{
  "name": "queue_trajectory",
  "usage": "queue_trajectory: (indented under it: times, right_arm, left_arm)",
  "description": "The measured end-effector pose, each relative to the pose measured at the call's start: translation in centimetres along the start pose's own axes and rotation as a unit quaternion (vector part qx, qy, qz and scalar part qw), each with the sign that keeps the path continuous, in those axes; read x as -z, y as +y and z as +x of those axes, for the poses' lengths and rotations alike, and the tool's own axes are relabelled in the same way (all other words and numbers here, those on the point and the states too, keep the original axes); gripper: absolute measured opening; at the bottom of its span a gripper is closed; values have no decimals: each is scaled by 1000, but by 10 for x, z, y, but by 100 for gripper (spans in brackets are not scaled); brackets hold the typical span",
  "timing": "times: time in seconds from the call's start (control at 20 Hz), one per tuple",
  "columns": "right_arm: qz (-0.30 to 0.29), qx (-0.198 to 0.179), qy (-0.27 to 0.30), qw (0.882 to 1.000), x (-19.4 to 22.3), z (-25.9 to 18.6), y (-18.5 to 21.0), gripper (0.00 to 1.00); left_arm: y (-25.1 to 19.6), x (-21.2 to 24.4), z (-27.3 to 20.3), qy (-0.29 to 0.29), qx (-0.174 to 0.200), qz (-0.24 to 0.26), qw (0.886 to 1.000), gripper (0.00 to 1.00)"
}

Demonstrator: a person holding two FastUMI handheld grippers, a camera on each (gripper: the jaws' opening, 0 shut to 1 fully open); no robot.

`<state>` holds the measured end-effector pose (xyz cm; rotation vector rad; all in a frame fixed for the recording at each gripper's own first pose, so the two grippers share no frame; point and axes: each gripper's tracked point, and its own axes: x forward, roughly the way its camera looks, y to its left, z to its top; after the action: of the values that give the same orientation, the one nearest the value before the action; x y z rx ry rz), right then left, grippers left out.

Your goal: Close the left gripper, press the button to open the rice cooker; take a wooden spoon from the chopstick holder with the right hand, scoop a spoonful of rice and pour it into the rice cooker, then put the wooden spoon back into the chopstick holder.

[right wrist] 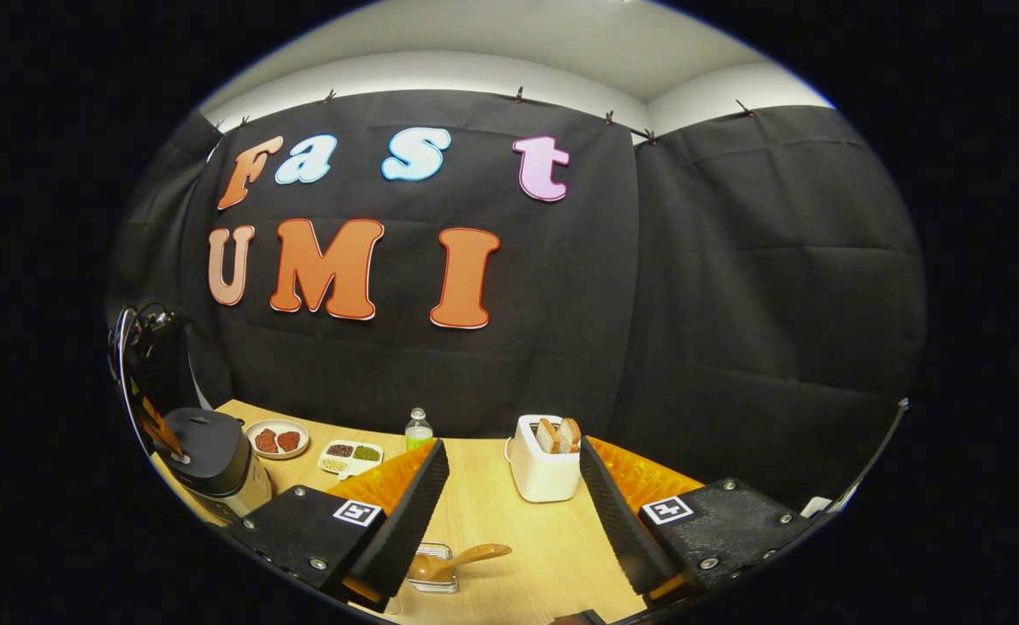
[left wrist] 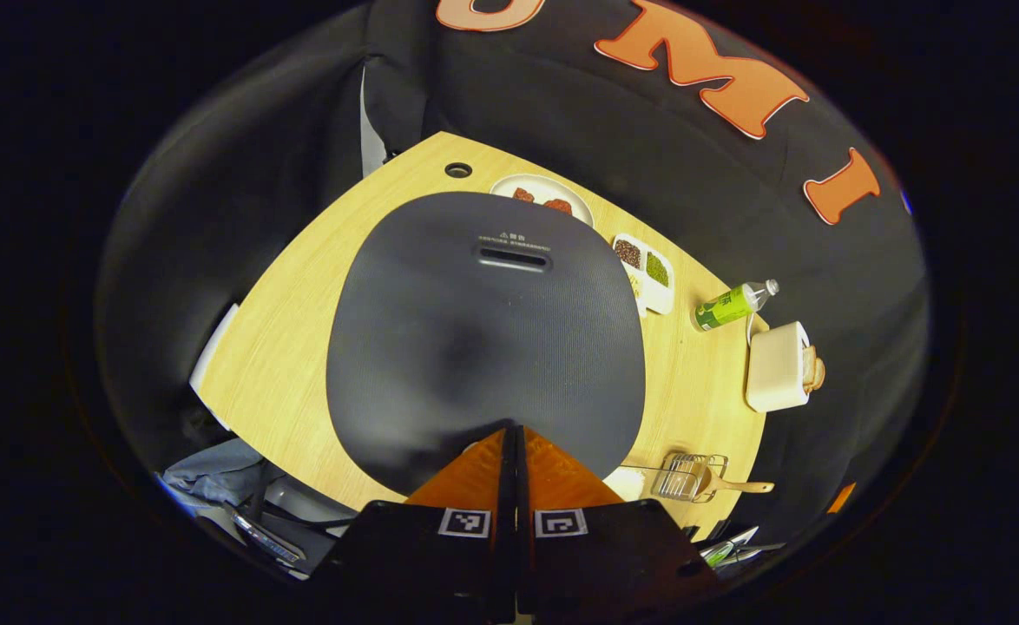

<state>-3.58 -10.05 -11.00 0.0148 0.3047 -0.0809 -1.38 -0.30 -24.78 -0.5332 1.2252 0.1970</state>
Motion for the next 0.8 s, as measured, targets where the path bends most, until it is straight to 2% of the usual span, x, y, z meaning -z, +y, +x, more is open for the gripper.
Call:
queue_trajectory:
  times: [0.1,0.25,0.45,0.65,0.8]
  right_arm:
    - [21,-1,18,1000,10,2,3,89]
    - [37,4,31,999,19,4,2,88]
    - [36,-3,53,998,34,9,8,88]
    - [36,-4,75,997,49,13,9,88]
    - [37,-11,97,995,66,16,15,88]
  left_arm:
    - [1,3,7,4,2,-10,1000,6]
    - [3,4,7,5,7,-27,1000,5]
    - [1,4,0,-17,8,8,1000,5]
    - [-7,-11,-24,-124,18,28,992,5]
    - [-16,-37,-53,-218,36,43,974,5]
